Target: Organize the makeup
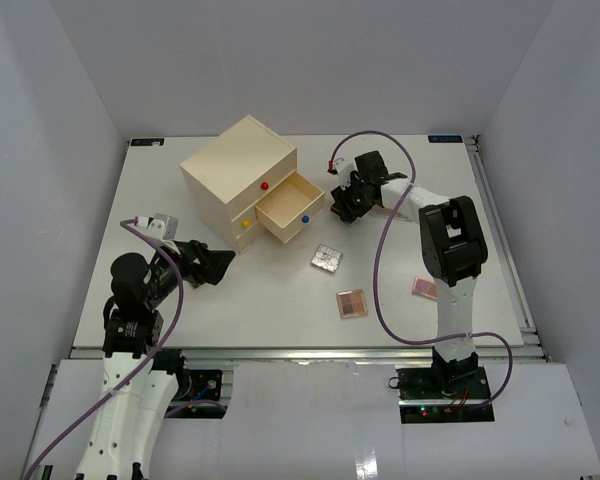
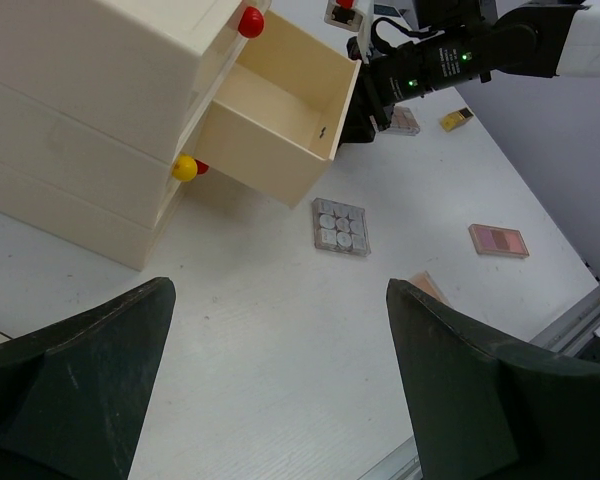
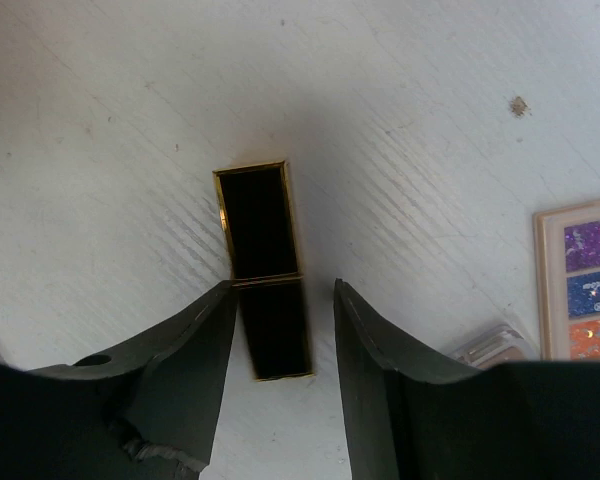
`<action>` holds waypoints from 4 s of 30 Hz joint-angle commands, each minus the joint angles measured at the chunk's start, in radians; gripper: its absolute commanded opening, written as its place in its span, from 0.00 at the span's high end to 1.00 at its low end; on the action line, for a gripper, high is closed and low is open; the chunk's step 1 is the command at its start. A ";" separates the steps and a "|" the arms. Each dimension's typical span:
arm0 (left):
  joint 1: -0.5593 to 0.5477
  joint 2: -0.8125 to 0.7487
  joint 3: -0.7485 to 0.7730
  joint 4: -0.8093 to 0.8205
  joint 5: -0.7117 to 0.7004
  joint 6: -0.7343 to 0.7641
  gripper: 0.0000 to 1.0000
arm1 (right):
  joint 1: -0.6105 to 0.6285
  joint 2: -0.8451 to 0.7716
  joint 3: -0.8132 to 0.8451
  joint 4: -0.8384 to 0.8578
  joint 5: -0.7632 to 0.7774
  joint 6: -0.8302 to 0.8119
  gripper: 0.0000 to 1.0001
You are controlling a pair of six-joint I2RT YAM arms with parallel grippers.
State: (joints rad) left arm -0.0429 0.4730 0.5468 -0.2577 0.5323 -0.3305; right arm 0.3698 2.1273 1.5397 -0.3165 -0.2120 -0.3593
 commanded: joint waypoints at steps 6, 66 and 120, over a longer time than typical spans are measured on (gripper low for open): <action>0.001 -0.023 -0.013 0.018 -0.001 0.008 0.02 | -0.009 -0.112 -0.091 0.029 0.019 0.007 0.89; 0.001 -0.111 -0.021 0.023 0.009 0.002 0.02 | -0.342 -0.610 -0.321 -0.010 0.097 0.196 0.27; 0.003 -0.070 -0.022 0.015 -0.022 0.007 0.02 | -0.552 -0.260 -0.220 0.117 0.316 0.665 0.79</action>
State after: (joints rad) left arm -0.0429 0.4105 0.5312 -0.2535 0.5127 -0.3302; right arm -0.1776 1.9951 1.3723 -0.2866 0.1854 0.3657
